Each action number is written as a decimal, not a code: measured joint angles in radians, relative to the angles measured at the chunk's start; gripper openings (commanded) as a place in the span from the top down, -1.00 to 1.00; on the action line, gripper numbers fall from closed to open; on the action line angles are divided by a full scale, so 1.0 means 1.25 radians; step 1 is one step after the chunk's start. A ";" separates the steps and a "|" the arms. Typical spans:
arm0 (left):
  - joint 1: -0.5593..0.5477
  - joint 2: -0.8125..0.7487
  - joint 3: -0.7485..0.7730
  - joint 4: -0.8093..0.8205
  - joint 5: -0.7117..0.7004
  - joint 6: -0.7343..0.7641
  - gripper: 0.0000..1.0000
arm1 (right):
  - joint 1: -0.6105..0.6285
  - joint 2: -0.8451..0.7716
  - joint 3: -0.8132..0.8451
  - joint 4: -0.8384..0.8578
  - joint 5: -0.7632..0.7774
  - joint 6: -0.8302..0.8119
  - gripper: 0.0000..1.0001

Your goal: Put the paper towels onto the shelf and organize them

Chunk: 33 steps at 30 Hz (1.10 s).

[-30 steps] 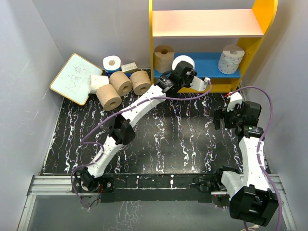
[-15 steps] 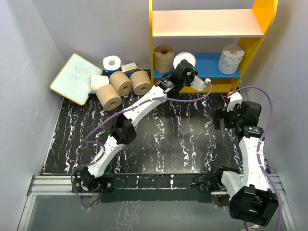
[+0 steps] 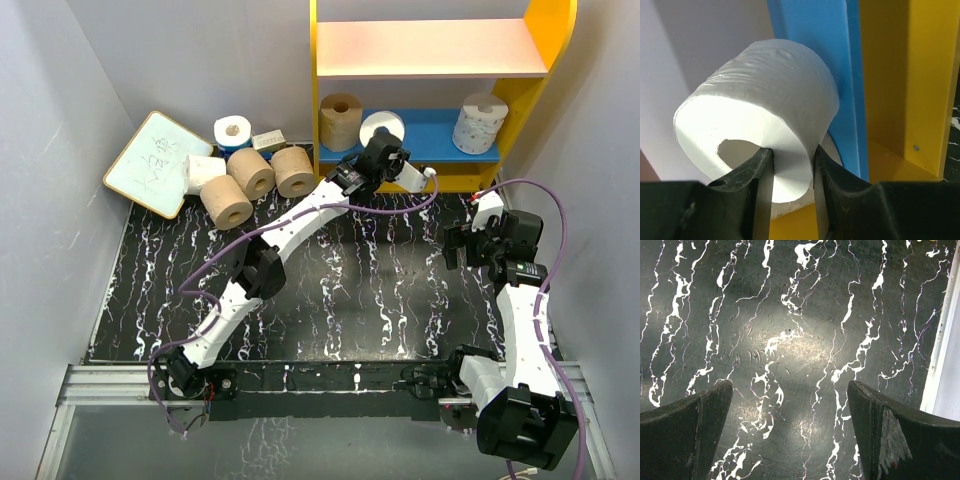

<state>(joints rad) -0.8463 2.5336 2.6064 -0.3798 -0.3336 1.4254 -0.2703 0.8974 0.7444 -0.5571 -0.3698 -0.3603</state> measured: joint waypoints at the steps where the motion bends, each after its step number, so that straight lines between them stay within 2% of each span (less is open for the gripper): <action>1: 0.000 0.006 0.000 0.000 -0.001 0.000 0.77 | 0.000 0.000 0.000 0.000 0.000 0.000 -0.96; 11: 0.000 0.016 0.000 0.025 -0.003 0.004 0.28 | 0.000 0.000 0.000 0.000 0.000 0.000 -0.97; 22: 0.000 0.016 0.000 0.048 -0.005 0.011 0.23 | 0.000 0.000 0.000 0.000 0.000 0.000 -0.97; 33: 0.000 0.016 -0.001 0.114 -0.018 0.041 -0.18 | 0.000 0.000 0.000 0.000 0.000 0.000 -0.97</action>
<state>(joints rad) -0.8463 2.5530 2.6053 -0.2371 -0.3561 1.4761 -0.2703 0.8974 0.7444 -0.5568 -0.3695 -0.3603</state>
